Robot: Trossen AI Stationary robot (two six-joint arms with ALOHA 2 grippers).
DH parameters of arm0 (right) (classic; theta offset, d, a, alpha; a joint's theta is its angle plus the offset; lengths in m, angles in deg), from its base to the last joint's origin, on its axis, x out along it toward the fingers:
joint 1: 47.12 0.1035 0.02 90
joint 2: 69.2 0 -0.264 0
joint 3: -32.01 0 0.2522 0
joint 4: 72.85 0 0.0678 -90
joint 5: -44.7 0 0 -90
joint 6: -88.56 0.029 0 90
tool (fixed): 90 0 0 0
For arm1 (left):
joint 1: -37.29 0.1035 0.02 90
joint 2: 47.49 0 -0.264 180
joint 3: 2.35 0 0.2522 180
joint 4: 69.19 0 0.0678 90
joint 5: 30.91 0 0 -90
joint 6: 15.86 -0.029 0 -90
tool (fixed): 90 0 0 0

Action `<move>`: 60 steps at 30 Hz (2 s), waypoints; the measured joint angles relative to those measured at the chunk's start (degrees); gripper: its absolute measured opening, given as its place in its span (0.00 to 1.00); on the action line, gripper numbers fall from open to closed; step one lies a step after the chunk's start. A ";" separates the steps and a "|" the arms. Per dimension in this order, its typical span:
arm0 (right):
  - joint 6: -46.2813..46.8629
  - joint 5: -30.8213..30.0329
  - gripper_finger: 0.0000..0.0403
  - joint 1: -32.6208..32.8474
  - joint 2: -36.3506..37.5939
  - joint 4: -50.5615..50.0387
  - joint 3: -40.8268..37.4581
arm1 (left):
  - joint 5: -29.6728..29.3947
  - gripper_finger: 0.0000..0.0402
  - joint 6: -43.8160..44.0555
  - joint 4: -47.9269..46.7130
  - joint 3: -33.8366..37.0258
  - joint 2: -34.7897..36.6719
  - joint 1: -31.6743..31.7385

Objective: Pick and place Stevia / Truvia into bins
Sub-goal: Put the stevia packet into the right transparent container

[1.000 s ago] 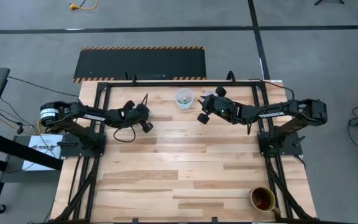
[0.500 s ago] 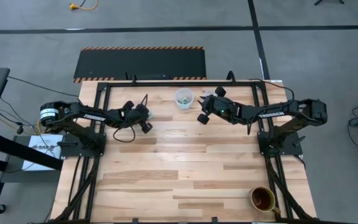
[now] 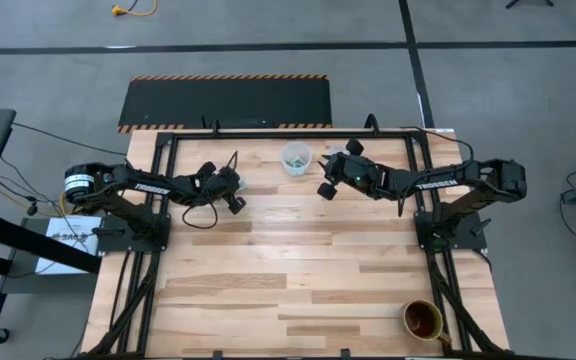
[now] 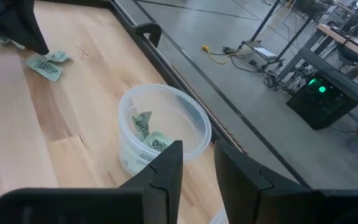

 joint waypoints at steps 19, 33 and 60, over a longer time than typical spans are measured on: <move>0.00 0.02 0.22 0.00 0.00 0.02 0.00 | 1.81 0.18 0.37 0.30 2.54 0.00 2.08; 0.00 0.02 0.22 0.00 0.00 0.11 0.00 | 1.37 0.00 0.34 1.77 2.54 0.00 1.67; -0.02 3.68 0.22 0.03 0.00 1.01 0.00 | -25.81 0.00 -22.63 7.26 -8.50 0.02 -17.20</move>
